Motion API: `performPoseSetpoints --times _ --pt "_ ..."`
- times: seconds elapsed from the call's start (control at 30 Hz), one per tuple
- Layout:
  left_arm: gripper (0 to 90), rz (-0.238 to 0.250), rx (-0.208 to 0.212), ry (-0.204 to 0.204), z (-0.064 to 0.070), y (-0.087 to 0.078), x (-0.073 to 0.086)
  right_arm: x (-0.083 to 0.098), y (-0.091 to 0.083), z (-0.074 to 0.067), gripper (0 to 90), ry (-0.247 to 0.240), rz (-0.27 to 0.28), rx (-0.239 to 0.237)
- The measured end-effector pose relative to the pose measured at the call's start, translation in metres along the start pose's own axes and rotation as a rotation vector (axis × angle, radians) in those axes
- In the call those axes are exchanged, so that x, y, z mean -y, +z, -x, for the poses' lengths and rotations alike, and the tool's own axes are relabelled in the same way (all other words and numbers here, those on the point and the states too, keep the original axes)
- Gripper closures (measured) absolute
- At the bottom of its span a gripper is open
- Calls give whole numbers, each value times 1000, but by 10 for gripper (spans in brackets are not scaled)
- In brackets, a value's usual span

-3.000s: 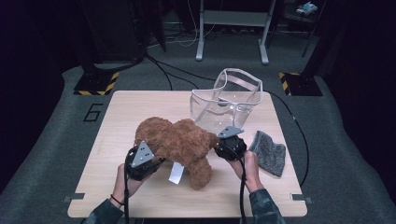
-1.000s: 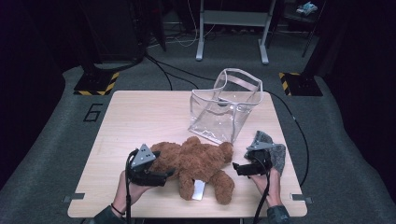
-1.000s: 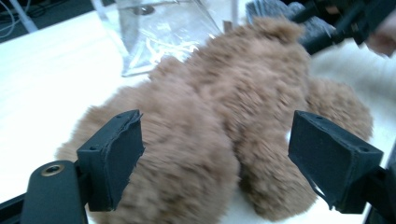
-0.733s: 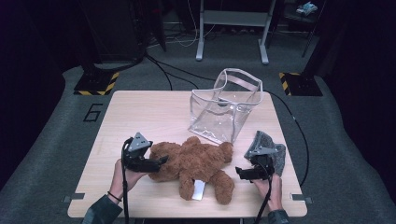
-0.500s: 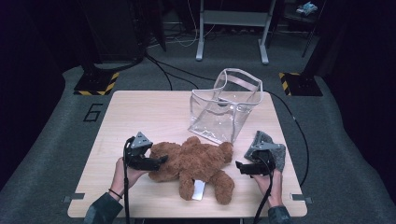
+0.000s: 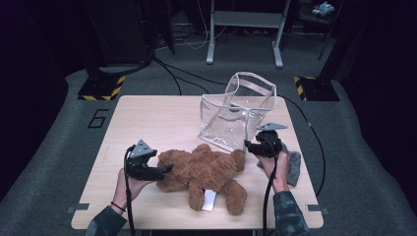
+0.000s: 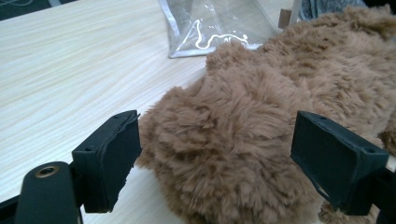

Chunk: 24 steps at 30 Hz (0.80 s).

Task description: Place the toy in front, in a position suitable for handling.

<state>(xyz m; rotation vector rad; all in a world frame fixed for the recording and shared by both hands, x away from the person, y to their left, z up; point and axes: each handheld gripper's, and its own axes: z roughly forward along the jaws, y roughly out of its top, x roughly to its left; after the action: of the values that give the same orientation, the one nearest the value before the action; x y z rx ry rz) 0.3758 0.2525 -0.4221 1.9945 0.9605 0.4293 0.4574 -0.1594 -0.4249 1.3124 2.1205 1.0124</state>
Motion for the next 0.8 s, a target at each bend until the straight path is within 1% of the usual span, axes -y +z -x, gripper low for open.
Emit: performPoseSetpoints --times 0.03,0.07,0.1,0.17,0.2,0.23,0.27,0.3,0.33,0.37,0.4,0.43,0.47,0.5,0.53,0.57,0.6,0.63,0.67,0.7,0.73,0.77,0.8 --pt "151 0 0 0 0 0 0 -4 1 0 511 -2 5 0" --pt "151 11 -6 -10 -1 -4 1 -4 1 0 511 -2 5 0" --pt "149 14 -11 -12 -3 -6 2 -8 3 0 534 -3 10 12" --pt "148 22 -22 -25 -7 -13 6 -14 4 0 568 -2 19 6" --pt "146 33 -41 -40 -11 -19 11 -19 6 -1 621 -8 21 18" --pt "147 33 -41 -40 -11 -19 11 -19 6 -1 621 -8 21 18" --pt "146 38 -46 -53 -14 -22 15 -24 8 -2 675 -25 22 24" --pt "146 37 -76 -67 -20 -27 23 -26 9 -3 711 -22 22 27" --pt "147 37 -76 -67 -20 -27 23 -26 9 -3 711 -22 22 27" --pt "147 30 -84 -80 -23 -29 28 -28 10 -4 736 -21 19 27" --pt "147 15 -110 -98 -29 -31 39 -32 13 -5 795 -28 19 33" --pt "147 15 -110 -98 -29 -31 39 -32 13 -5 795 -28 19 33" --pt "148 -4 -130 -113 -35 -30 52 -35 16 -7 822 -39 14 45" --pt "148 -13 -143 -123 -37 -29 59 -36 18 -7 839 -51 17 48" --pt "150 -13 -143 -123 -37 -29 59 -36 18 -7 839 -51 17 48" --pt "152 -40 -157 -131 -42 -26 71 -37 19 -9 862 -44 18 56" --pt "152 -50 -169 -138 -44 -23 77 -38 20 -9 865 -46 18 52" --pt "153 -50 -169 -138 -44 -23 77 -38 20 -9 865 -46 18 52" --pt "153 -60 -171 -148 -46 -22 82 -40 22 -9 868 -40 20 50" --pt "153 -71 -183 -154 -48 -20 87 -40 22 -9 868 -40 20 50" --pt "154 -81 -196 -161 -50 -16 95 -41 23 -10 869 -37 21 40" --pt "155 -81 -196 -161 -50 -16 95 -43 24 -10 870 -45 20 38" --pt "155 -95 -206 -162 -52 -13 100 -44 26 -12 871 -38 25 27"
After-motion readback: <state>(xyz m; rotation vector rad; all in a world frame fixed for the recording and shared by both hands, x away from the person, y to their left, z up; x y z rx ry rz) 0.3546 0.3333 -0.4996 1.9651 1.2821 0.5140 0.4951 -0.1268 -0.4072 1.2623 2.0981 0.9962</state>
